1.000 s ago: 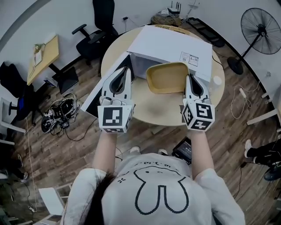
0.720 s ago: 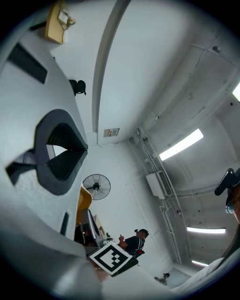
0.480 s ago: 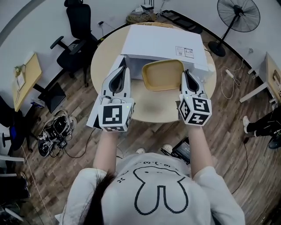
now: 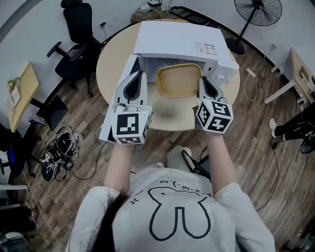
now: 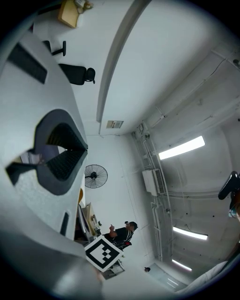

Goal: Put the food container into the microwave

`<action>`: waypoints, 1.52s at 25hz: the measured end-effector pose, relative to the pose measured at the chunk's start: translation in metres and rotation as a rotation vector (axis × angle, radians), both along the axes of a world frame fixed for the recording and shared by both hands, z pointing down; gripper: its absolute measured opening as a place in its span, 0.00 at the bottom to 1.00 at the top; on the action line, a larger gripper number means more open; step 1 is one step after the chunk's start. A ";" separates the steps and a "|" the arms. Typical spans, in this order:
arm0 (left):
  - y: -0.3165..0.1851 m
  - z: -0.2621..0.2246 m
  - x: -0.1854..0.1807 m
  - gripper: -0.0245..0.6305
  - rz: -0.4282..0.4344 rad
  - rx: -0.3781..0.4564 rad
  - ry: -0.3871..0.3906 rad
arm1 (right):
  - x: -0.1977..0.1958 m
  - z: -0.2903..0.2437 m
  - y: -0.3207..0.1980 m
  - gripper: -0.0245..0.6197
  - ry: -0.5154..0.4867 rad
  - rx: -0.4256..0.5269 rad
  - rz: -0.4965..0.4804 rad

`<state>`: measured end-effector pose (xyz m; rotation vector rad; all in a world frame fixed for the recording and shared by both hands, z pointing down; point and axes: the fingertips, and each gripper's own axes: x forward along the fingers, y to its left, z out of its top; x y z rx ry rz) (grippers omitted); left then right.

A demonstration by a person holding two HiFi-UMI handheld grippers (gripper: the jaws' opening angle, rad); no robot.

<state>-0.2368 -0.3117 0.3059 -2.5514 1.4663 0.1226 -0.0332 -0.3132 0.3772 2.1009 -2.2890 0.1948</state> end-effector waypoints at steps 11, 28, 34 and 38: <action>-0.010 0.020 0.003 0.05 -0.012 -0.019 0.001 | 0.006 0.056 -0.019 0.10 -0.116 -0.099 0.034; -0.038 0.029 0.007 0.05 -0.078 -0.030 -0.004 | 0.025 0.114 -0.105 0.10 -0.357 -0.171 0.091; -0.046 0.033 0.012 0.05 -0.093 -0.020 -0.025 | 0.030 0.131 -0.132 0.10 -0.444 -0.176 0.112; -0.053 0.035 0.011 0.05 -0.111 -0.021 -0.020 | 0.030 0.139 -0.147 0.10 -0.462 -0.174 0.115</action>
